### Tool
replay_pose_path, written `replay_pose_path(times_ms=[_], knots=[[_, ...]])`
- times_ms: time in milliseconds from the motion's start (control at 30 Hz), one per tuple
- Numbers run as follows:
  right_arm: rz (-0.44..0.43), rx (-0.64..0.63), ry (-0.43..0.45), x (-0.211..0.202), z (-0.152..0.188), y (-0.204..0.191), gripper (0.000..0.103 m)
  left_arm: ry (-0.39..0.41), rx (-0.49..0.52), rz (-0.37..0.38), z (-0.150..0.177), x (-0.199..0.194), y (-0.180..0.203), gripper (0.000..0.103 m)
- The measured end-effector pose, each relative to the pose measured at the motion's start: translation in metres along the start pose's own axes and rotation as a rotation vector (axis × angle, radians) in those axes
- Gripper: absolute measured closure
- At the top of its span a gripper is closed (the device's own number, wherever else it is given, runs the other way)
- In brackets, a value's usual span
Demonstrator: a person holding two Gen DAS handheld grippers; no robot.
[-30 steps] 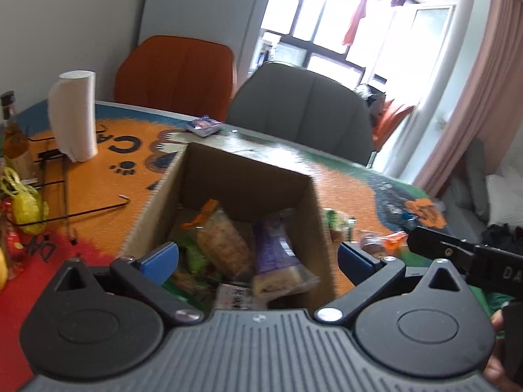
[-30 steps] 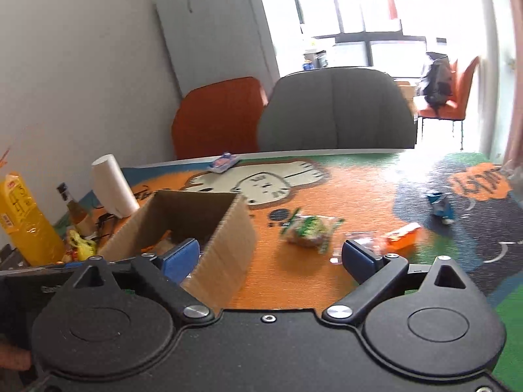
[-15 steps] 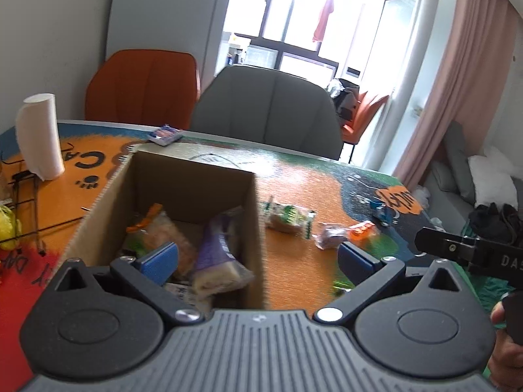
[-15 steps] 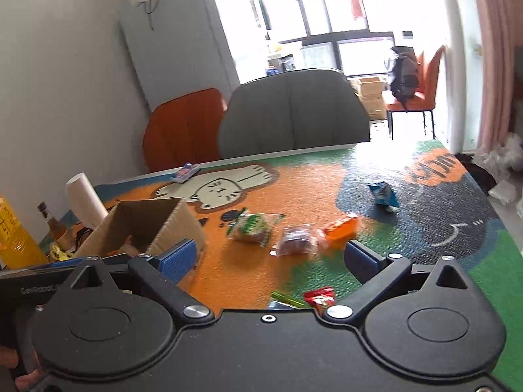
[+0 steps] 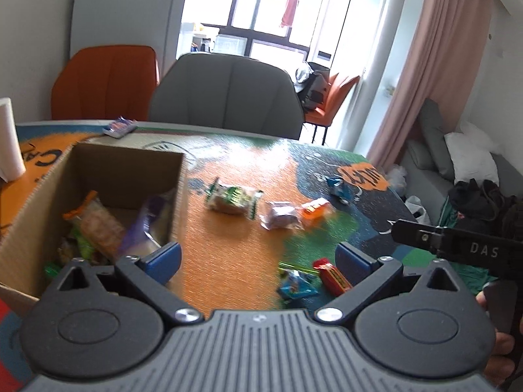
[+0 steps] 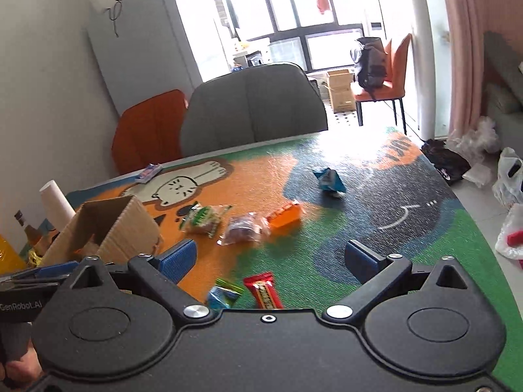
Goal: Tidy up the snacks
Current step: 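Reach the right gripper to the red candy and close on it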
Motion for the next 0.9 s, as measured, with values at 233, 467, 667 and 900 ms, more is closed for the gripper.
replay_pose_path(times_ms=[233,467,667,900], knots=[[-0.035,0.013,-0.039,0.005,0.018,0.012,0.005,-0.023,0.009,0.06,0.018,0.014,0.026,0.004],[-0.052,0.02,-0.12,0.023,0.042,0.019,0.026,-0.066,-0.005,0.071,0.036,0.039,0.029,0.027],[-0.084,0.028,-0.162,0.033,0.056,0.018,0.043,-0.098,-0.004,0.056,0.047,0.056,0.026,0.044],[-0.106,0.013,-0.206,0.046,0.072,0.013,0.057,-0.13,-0.021,0.049,0.06,0.075,0.023,0.05]])
Point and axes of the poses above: each gripper's, at about its wrist camera, not at the fingertips, and x roughly the way its jaws point, y to its right, z to its underside, the point moved 6 cm from there along x, roughly the way its jaws point, and after that the axes turned 13 degrees about y, right-handed, at the moved point
